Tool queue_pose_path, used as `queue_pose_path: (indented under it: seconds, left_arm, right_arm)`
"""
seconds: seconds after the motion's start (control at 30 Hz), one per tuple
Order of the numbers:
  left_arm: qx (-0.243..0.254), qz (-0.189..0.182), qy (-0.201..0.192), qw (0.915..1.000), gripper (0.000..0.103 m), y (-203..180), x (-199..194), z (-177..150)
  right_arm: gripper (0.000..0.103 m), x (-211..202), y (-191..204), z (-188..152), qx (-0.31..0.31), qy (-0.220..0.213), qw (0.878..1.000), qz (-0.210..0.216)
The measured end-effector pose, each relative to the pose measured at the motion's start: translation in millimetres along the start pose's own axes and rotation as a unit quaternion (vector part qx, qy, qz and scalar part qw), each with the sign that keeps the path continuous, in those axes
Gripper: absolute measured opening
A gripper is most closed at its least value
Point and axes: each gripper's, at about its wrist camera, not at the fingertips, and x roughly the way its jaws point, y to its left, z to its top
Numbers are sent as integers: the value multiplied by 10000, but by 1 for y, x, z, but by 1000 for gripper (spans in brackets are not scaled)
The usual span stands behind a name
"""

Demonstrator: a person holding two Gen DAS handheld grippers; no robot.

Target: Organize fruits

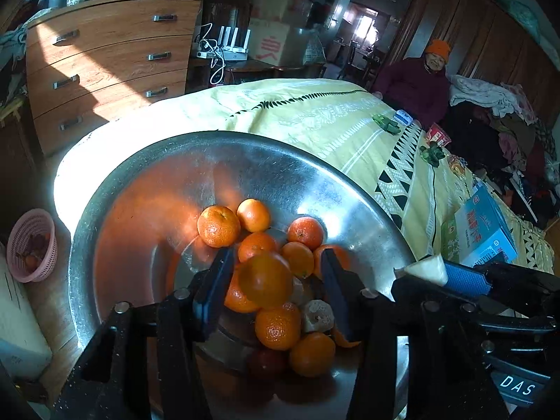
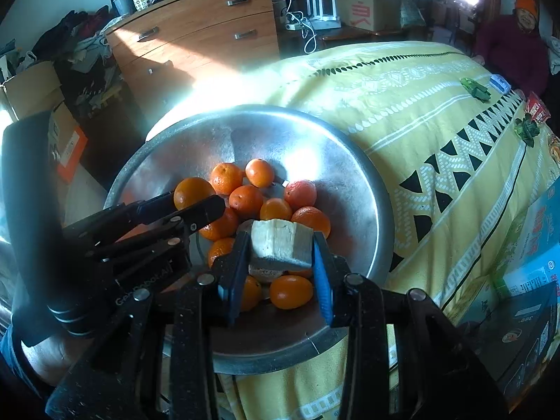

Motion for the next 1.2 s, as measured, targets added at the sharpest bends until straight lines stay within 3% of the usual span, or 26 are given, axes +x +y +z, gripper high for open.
queue_pose_path:
  seconds: [0.1, 0.17, 0.4, 0.7, 0.97, 1.07, 1.2]
  left_arm:
    - [-56, 21, -52, 10000, 74, 1, -3, 1]
    - [-74, 43, -66, 9999, 77, 2, -4, 1]
    - [-4, -11, -281, 9996, 77, -9, -25, 5]
    - [530, -669, -795, 9932, 77, -88, -78, 7]
    - [1371, -1569, -733, 9753, 78, -201, -102, -31]
    - [1728, -1937, -605, 9638, 78, -245, -107, -56]
    - [2312, -2378, -363, 9427, 80, -303, -110, -100]
  right_arm:
    - [36, -1, 1, 0, -17, -14, 10000, -9]
    - [39, -5, -1, 0, -3, -48, 10000, -37]
    - [78, -45, -4, -3, -9, -591, 9973, -442]
    - [82, -134, -44, -30, 319, -1337, 9798, -1452]
    - [87, -192, -104, -84, 938, -1446, 9578, -2302]
    - [88, -206, -122, -110, 1103, -1398, 9494, -2586]
    - [90, -226, -166, -174, 1632, -1262, 9356, -2866]
